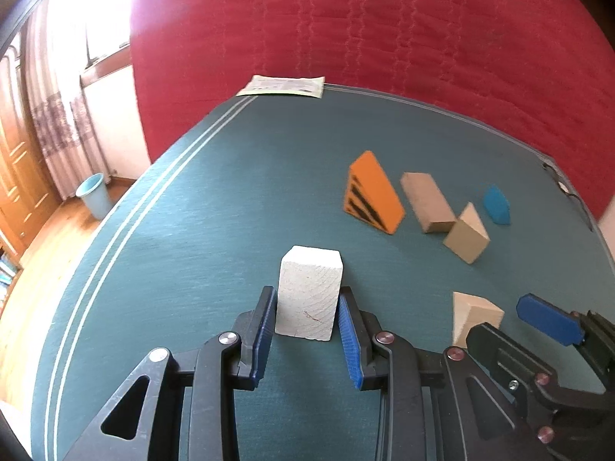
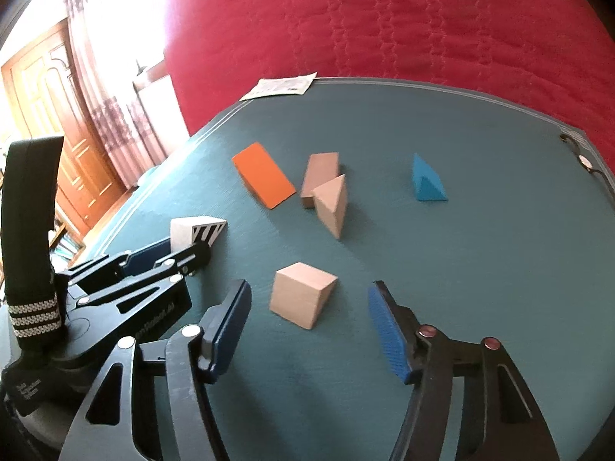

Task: Organize rigid objects
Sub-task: 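Grasp light wooden block with right gripper while left gripper holds white block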

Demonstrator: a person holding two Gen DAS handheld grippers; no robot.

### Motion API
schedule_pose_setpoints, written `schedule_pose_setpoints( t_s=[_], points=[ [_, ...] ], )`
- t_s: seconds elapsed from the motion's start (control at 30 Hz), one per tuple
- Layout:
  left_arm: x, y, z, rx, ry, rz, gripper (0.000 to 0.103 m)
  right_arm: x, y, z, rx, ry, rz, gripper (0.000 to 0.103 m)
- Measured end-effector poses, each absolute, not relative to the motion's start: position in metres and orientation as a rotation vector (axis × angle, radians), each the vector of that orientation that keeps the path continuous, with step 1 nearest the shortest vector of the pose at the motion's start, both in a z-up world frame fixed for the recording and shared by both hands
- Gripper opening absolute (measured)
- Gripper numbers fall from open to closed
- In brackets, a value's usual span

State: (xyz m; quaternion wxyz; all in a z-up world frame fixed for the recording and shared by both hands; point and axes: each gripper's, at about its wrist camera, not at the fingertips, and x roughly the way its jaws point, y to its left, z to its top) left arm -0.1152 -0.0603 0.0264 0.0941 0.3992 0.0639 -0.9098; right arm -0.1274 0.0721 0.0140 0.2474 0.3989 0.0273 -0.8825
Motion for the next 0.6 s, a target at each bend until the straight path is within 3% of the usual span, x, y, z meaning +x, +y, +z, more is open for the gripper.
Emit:
schedule_pose_setpoints(
  t_s=[0.4, 0.6],
  points=[
    [-0.112, -0.062, 0.025, 1.176, 0.195, -2.677, 0.034, -0.133, 0.052, 0.004, 1.082, 0.217, -2.450, 0.041],
    [-0.116, -0.065, 0.024, 1.184, 0.203, -2.687, 0.037, -0.131, 0.059, 0.005, 1.082, 0.214, -2.465, 0.040]
  ],
)
